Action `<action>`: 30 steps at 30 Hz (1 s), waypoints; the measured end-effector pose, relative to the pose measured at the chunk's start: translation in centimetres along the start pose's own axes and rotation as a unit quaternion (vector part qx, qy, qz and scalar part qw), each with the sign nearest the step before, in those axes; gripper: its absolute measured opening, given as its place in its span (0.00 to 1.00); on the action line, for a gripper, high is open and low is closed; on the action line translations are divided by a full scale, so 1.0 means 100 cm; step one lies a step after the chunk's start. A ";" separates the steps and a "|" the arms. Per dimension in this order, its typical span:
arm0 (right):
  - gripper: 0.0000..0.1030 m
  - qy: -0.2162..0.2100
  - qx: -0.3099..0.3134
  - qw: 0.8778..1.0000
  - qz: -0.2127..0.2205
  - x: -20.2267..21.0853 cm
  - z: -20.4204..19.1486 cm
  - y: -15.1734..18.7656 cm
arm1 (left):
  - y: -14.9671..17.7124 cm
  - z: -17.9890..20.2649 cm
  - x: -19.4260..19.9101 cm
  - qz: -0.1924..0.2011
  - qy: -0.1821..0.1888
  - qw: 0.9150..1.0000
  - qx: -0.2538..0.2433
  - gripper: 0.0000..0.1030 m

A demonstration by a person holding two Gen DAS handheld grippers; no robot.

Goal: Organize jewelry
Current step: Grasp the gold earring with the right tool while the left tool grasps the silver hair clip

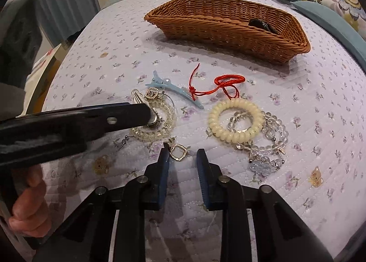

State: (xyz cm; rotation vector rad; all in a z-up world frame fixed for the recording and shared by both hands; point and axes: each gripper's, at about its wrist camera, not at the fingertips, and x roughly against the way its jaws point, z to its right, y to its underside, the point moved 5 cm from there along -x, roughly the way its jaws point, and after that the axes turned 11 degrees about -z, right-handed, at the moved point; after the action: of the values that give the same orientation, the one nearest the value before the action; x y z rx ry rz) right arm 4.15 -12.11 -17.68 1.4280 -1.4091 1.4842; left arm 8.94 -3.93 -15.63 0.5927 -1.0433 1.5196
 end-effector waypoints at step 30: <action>0.17 -0.066 -0.021 0.998 0.002 0.008 0.010 0.005 | -0.012 0.003 0.022 0.065 -0.037 0.997 -0.027 0.21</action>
State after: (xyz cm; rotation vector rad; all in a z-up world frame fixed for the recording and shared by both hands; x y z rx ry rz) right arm 3.82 -13.38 -17.23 1.5221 -1.5148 1.3769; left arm 9.54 -3.08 -13.30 0.5548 -1.1960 1.5871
